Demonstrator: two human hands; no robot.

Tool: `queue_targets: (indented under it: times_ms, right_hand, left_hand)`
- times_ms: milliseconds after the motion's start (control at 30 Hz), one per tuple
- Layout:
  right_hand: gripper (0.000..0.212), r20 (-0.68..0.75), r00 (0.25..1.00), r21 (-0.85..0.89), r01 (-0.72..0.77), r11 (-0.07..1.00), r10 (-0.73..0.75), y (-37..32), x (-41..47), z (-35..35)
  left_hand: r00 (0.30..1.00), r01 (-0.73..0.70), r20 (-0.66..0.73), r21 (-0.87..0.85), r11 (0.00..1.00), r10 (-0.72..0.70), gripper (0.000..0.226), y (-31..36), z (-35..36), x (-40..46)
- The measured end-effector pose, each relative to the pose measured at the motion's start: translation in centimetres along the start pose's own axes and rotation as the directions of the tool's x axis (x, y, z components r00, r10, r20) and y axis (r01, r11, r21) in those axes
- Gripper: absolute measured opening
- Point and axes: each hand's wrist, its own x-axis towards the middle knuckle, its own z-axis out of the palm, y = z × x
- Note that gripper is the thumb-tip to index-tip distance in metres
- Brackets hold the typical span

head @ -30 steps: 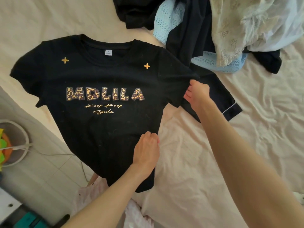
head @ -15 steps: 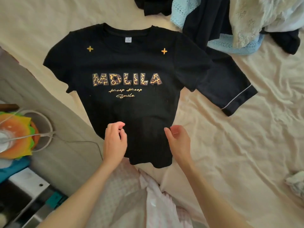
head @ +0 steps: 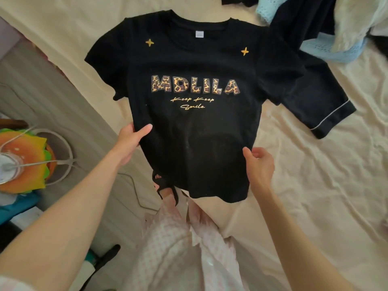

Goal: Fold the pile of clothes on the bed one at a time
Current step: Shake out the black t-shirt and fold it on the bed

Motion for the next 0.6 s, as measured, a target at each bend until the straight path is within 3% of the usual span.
queue_targets:
  times_ms: [133,233,367,467,600]
  right_hand:
    - [0.016,0.068,0.997,0.159,-0.044,0.986,0.034,0.0,-1.1,-1.4]
    - [0.016,0.082,0.995,0.206,-0.067,0.976,0.051,-0.4,-1.6,-2.0]
    - [0.016,0.043,0.993,0.250,-0.115,0.961,0.108,-1.0,-1.4,-2.5]
    - [0.018,0.014,0.989,0.246,-0.145,0.958,0.146,-1.1,-0.8,-2.5]
    - [0.036,-0.029,0.999,0.101,-0.040,0.994,0.043,-0.8,0.0,-2.1]
  left_hand:
    - [0.998,0.026,0.063,0.033,0.999,-0.028,0.040,-2.5,-0.7,-2.6]
    - [0.991,0.065,0.113,0.054,0.996,-0.071,0.033,-4.1,-1.8,-4.6]
    - [0.988,0.090,0.130,-0.044,0.995,-0.083,0.022,-4.7,-3.0,-6.3]
    - [0.996,0.054,0.075,-0.052,0.997,-0.050,0.016,-4.5,-4.0,-6.6]
    - [0.999,0.030,-0.015,-0.018,0.999,-0.030,0.011,-4.8,-5.0,-6.4]
